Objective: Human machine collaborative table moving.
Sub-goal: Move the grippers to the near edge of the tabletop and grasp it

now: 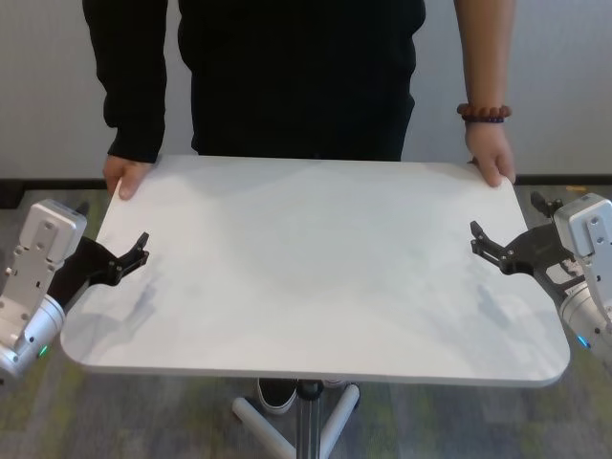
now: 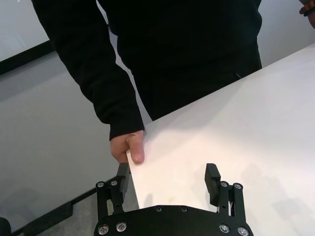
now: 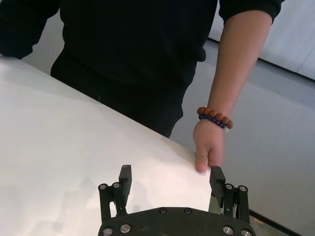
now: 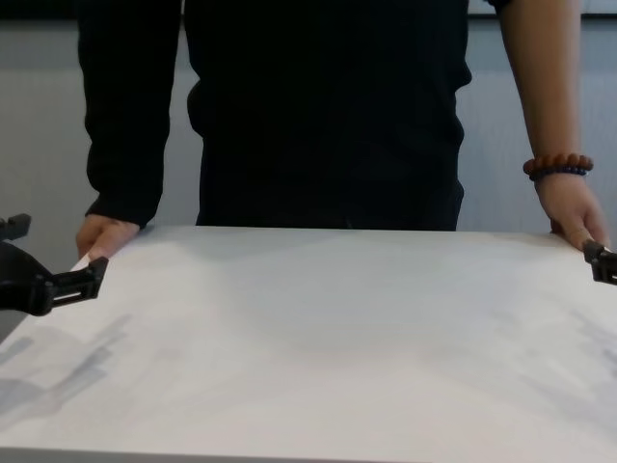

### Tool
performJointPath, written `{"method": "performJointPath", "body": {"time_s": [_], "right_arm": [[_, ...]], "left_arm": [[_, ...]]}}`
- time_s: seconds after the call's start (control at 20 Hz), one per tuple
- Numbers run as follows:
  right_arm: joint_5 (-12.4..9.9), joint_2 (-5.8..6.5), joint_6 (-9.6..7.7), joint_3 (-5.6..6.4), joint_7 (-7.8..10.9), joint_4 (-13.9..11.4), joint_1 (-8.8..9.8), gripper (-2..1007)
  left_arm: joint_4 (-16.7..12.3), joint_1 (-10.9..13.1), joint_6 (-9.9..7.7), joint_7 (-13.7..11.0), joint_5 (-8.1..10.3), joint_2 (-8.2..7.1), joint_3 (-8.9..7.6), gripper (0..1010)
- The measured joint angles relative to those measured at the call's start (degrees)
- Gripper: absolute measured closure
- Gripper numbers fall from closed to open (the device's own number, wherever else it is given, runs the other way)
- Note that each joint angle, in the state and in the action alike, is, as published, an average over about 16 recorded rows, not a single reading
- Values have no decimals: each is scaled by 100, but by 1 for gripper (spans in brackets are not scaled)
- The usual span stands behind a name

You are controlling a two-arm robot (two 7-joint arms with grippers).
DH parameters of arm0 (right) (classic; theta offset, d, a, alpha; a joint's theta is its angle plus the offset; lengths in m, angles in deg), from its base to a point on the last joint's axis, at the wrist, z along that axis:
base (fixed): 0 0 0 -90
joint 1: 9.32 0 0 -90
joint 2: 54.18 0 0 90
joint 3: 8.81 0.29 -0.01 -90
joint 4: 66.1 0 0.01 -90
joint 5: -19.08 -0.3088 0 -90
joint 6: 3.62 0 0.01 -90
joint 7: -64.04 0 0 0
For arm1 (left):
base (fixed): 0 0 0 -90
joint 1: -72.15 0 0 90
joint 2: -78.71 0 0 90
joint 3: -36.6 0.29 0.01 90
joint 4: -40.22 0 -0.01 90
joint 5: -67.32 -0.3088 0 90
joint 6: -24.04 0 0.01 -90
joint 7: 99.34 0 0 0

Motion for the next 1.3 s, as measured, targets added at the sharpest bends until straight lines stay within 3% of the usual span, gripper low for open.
{"method": "performJointPath", "body": {"time_s": [0.3,0.6,0.9,1.3], "right_arm": [[95,2,-33,-1,-70,-87,61,2],[272,32,-114,-4,-194,-342,284,2],[545,115,-278,-21,-377,-814,732,2],[948,313,-579,-94,-549,-1549,1420,2]], "left_arm": [[-75,76,17,8,-14,-34,-40,9],[-379,401,144,121,-106,-205,-191,9],[-782,988,465,351,-418,-515,-411,9],[-1301,1989,997,684,-969,-1129,-750,9]]}}
